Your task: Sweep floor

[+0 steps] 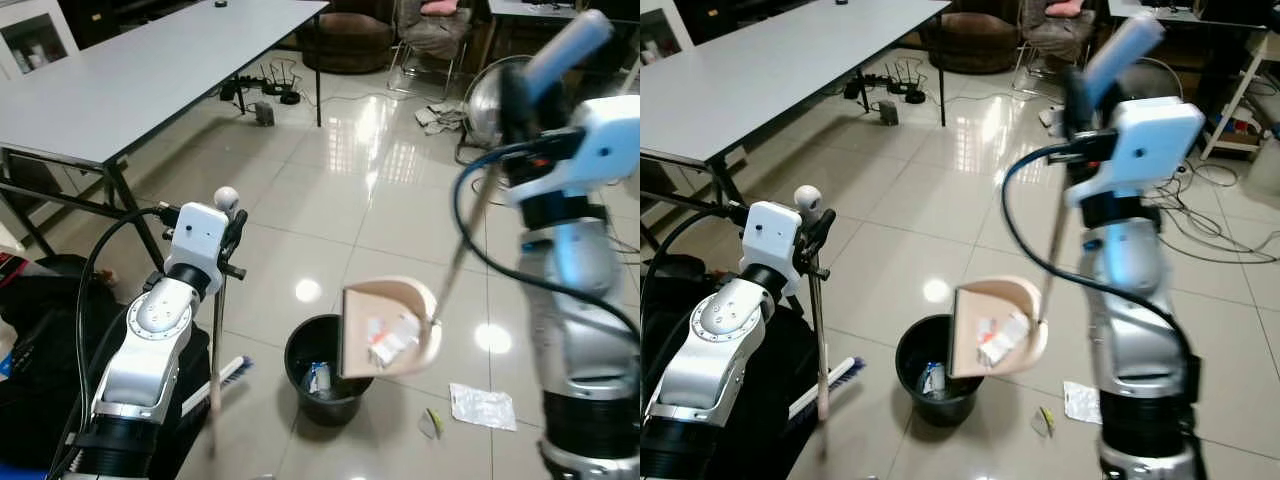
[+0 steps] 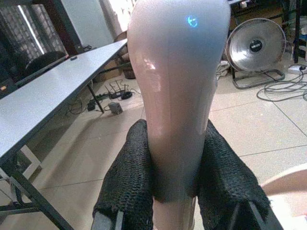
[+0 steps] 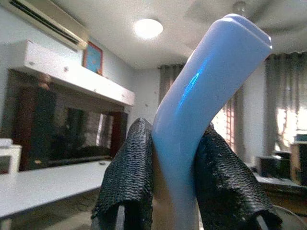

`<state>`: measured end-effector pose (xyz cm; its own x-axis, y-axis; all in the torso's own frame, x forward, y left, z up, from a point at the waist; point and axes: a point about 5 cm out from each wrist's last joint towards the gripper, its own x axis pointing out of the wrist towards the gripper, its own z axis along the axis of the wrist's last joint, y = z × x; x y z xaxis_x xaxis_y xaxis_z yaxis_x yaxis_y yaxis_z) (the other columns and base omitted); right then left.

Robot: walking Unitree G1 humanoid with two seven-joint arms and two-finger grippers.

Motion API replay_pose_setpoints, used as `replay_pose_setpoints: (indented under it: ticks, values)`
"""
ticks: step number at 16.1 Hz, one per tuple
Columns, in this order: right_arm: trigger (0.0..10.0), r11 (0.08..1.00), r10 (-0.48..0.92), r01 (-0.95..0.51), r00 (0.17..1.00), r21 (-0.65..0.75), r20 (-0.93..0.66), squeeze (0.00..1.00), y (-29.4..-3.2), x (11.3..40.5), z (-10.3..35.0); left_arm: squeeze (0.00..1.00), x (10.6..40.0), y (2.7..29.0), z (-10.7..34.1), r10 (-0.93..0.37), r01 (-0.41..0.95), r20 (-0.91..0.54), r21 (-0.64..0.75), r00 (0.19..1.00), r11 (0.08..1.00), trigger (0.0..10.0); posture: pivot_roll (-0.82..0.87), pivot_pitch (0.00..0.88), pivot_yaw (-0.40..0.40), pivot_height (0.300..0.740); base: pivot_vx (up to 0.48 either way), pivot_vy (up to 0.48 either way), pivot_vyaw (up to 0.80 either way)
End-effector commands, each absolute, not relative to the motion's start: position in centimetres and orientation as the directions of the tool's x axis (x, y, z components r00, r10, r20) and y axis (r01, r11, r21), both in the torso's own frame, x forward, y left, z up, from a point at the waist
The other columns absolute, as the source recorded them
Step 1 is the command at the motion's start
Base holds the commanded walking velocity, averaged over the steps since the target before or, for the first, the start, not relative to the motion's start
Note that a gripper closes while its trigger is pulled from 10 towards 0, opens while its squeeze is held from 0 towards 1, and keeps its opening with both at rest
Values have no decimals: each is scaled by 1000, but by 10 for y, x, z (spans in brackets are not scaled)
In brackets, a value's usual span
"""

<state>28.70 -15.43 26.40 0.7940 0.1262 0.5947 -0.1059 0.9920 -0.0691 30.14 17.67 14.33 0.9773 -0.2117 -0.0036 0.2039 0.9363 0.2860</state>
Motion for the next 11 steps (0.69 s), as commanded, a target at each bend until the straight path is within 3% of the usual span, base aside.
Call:
replay_pose_setpoints:
  ticks: [1,5,6,11]
  values:
    - [10000,987,160,-139,750,-83,641,0,-145,286,270,0,301,180,151,-197,179,22,329,980,927,10000,27,0,36,740,0,0,0]
    - [10000,938,345,-239,687,-250,639,0,-107,283,258,0,301,180,150,-196,181,12,333,980,925,10000,29,0,38,740,0,0,0]
    - [10000,893,447,-275,643,-356,622,0,-90,279,253,0,301,180,150,-198,182,15,333,980,925,10000,28,0,38,740,0,0,0]
    - [10000,852,522,-315,568,-419,636,0,-65,269,241,0,300,176,149,-207,191,15,330,978,925,10000,25,4,37,740,0,0,0]
